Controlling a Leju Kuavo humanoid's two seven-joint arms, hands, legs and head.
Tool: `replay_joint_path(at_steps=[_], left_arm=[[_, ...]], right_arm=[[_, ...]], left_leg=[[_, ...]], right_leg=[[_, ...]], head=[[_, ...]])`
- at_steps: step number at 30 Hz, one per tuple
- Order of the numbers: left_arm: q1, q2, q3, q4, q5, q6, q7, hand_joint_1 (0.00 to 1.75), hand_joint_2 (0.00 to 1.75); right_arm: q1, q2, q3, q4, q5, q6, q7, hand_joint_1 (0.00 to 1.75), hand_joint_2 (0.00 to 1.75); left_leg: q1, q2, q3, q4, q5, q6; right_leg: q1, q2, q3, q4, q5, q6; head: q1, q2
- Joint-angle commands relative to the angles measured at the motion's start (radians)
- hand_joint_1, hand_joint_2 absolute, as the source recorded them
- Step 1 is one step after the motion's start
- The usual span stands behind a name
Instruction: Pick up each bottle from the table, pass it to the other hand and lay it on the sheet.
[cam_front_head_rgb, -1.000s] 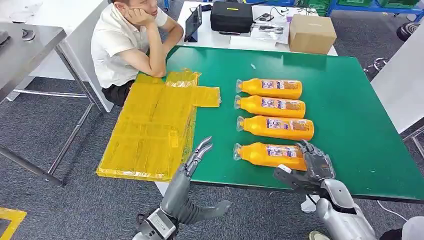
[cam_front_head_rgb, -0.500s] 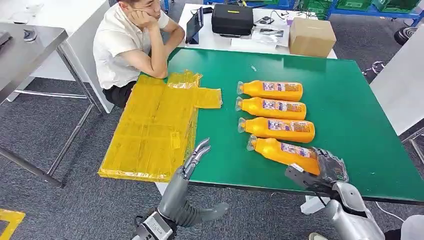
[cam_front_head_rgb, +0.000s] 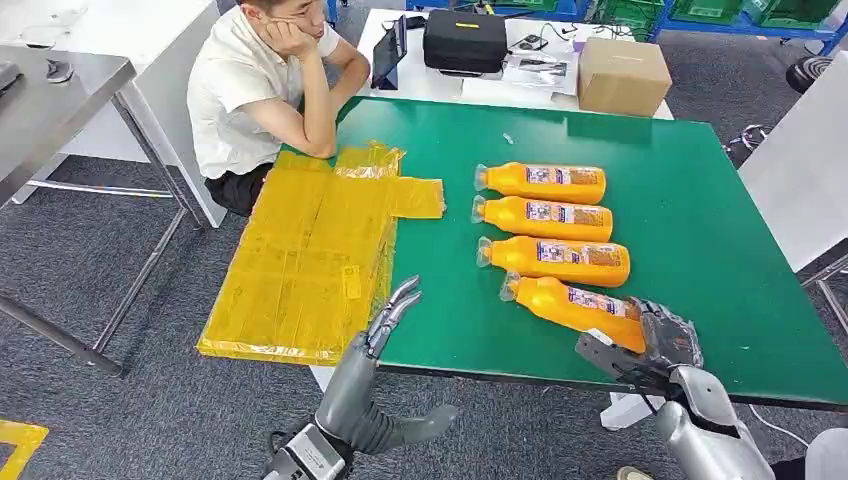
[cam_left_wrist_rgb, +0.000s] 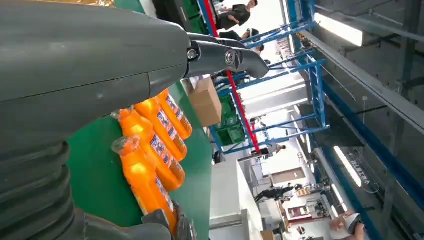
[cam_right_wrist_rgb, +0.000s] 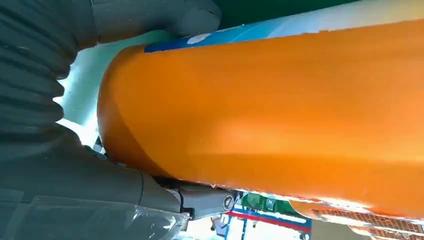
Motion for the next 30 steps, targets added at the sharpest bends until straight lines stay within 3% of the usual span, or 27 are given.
replay_joint_path(at_steps=[1,7,9,11,18,30], left_arm=[[0.013,0.024,0.002,0.009,0.011,-0.001,-0.011,0.0,1.75],[0.055,0.0,0.056,0.047,0.211,-0.034,0.04,0.0,1.75],[0.093,-0.015,0.106,0.057,0.307,0.037,0.023,0.0,1.75],[0.112,0.011,0.113,0.054,0.382,0.049,0.014,0.0,1.75],[0.132,0.048,0.082,0.066,0.487,0.005,0.033,0.0,1.75],[0.065,0.033,0.063,0.15,0.599,-0.05,0.071,0.0,1.75]], right_arm=[[0.21,0.114,-0.14,-0.036,-0.19,-0.027,-0.218,1.75,1.75],[0.33,0.227,-0.179,-0.478,-0.342,0.007,-0.283,1.75,1.75],[0.359,0.271,-0.18,-0.609,-0.473,0.037,-0.353,1.75,1.75],[0.386,0.292,-0.143,-0.73,-0.489,0.038,-0.305,1.75,1.75],[0.364,0.281,-0.139,-0.705,-0.532,0.004,-0.308,1.75,1.75],[0.302,0.306,-0.11,-0.687,-0.578,-0.001,-0.351,1.75,1.75]], left_leg=[[0.002,-0.007,-0.005,-0.002,0.003,-0.002],[0.002,0.003,-0.004,-0.002,-0.002,-0.004],[0.002,0.004,-0.006,-0.003,-0.003,-0.005],[0.003,0.005,-0.007,-0.002,-0.003,-0.004],[0.003,0.002,-0.024,-0.002,0.001,-0.006],[0.002,0.003,-0.026,-0.001,0.001,-0.008]], right_leg=[[0.002,-0.006,-0.002,-0.003,0.001,-0.002],[0.003,0.003,-0.002,-0.001,0.002,0.0],[0.002,0.004,0.004,0.0,0.002,0.0],[0.003,0.004,0.004,0.002,0.001,0.002],[0.002,0.003,-0.014,0.006,0.001,0.002],[0.002,0.004,-0.017,0.008,0.001,0.001]], head=[[0.0,0.0],[0.0,0.0],[-0.001,0.0],[-0.001,0.0],[0.0,0.0],[-0.001,0.0]])
